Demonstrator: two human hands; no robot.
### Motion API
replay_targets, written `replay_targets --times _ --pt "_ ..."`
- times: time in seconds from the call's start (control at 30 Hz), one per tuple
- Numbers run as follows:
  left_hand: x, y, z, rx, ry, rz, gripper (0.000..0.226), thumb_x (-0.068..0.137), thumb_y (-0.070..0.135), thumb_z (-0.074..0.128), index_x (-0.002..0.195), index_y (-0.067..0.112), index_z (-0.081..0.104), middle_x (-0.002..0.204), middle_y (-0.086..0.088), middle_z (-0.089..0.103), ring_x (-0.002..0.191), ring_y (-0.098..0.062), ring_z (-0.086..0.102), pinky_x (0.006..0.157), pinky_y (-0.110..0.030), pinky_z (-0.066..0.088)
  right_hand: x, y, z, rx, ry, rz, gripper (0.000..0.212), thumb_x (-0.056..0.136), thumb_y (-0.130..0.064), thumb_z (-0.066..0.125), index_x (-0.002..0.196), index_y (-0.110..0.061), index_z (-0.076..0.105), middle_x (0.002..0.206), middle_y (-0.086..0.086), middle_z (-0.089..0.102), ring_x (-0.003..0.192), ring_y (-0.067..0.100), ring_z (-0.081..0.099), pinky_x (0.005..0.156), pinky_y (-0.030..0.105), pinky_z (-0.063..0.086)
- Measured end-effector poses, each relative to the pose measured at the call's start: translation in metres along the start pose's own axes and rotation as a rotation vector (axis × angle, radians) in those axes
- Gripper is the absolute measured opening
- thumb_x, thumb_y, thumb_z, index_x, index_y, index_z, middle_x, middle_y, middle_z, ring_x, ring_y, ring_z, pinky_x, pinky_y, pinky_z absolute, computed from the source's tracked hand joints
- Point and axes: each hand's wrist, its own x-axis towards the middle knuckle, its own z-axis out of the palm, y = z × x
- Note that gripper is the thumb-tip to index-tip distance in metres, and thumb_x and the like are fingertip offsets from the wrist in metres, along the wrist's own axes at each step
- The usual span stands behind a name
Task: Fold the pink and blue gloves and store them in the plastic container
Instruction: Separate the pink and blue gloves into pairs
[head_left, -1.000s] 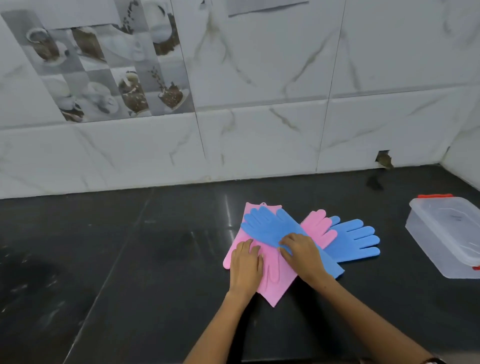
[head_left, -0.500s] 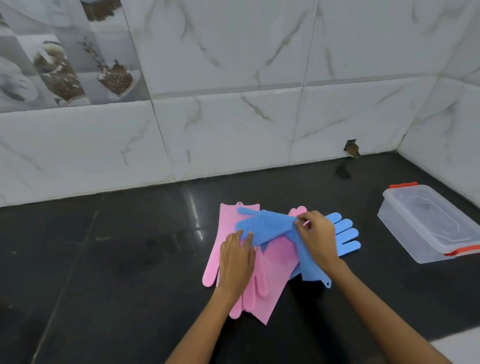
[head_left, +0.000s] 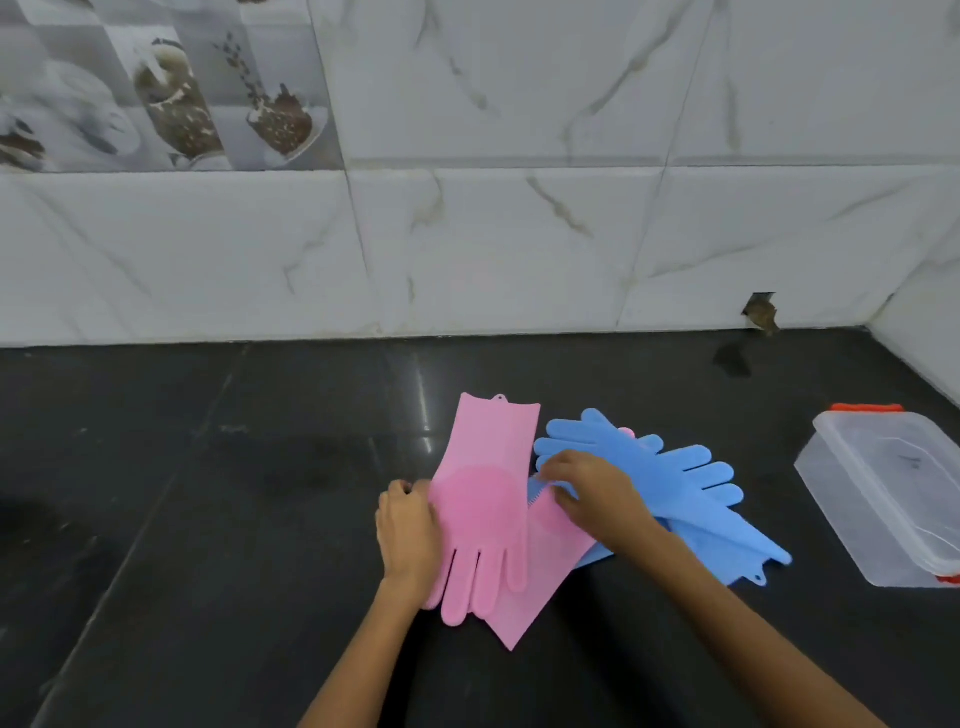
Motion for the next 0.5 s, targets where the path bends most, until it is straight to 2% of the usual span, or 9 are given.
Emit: replay_targets --times 0.1,0.23,0.33,0.4,0.43,0.5 --pt "0.001 -0.003 -0.007 -0.145 0.004 -0.035 0.032 0.081 -0.012 0.041 0.093 0.002 0.067 0.09 -0.013 0.06 0.079 -0.025 0.055 0.068 -0.037 0.05 0.032 -0.016 0.027 -0.018 -0.077 -0.142 0.031 0.094 -0.015 0.048 0.122 -0.02 0.061 0.132 -0.002 0.056 0.119 0.014 0.051 0.097 0.027 0.042" --pt "-0.001 -0.007 -0.011 -0.304 0.031 0.0 0.031 0.078 -0.015 0.044 0.085 0.001 0.07 0.085 -0.013 0.064 0.077 -0.021 0.058 0.07 -0.034 0.051 0.073 -0.039 0.056 -0.137 -0.166 -0.294 0.046 0.093 -0.005 0.045 0.134 -0.023 0.049 0.147 -0.002 0.041 0.129 0.019 0.042 0.099 0.033 0.041" --pt "-0.002 -0.009 -0.023 -0.332 0.036 0.096 0.027 0.075 -0.014 0.047 0.072 0.003 0.068 0.074 -0.01 0.062 0.068 -0.021 0.054 0.066 -0.038 0.051 0.097 -0.049 0.065 -0.252 -0.205 -0.4 0.056 0.088 0.007 0.043 0.133 -0.026 0.05 0.146 -0.003 0.043 0.126 0.021 0.043 0.09 0.035 0.045" --pt "-0.001 -0.014 -0.036 -0.306 0.039 0.197 0.028 0.07 -0.014 0.045 0.058 0.009 0.053 0.062 -0.004 0.05 0.061 -0.018 0.042 0.064 -0.043 0.049 0.109 -0.052 0.063 -0.322 -0.218 -0.421 0.052 0.088 0.007 0.043 0.127 -0.025 0.055 0.135 -0.002 0.053 0.118 0.021 0.047 0.082 0.037 0.047" --pt "-0.001 -0.018 -0.044 -0.301 0.034 0.227 0.027 0.068 -0.014 0.044 0.056 0.009 0.052 0.061 -0.004 0.048 0.061 -0.017 0.041 0.063 -0.042 0.049 0.114 -0.053 0.062 -0.354 -0.207 -0.428 0.048 0.088 0.005 0.042 0.123 -0.022 0.058 0.127 0.0 0.058 0.113 0.021 0.049 0.074 0.036 0.046" --pt "0.004 -0.032 -0.059 -0.302 0.032 0.242 0.03 0.067 -0.016 0.045 0.064 0.005 0.067 0.064 -0.005 0.06 0.063 -0.019 0.053 0.065 -0.036 0.051 0.122 -0.059 0.059 -0.398 -0.17 -0.43 0.038 0.086 0.002 0.043 0.114 -0.015 0.062 0.112 0.006 0.062 0.103 0.023 0.052 0.057 0.033 0.037"
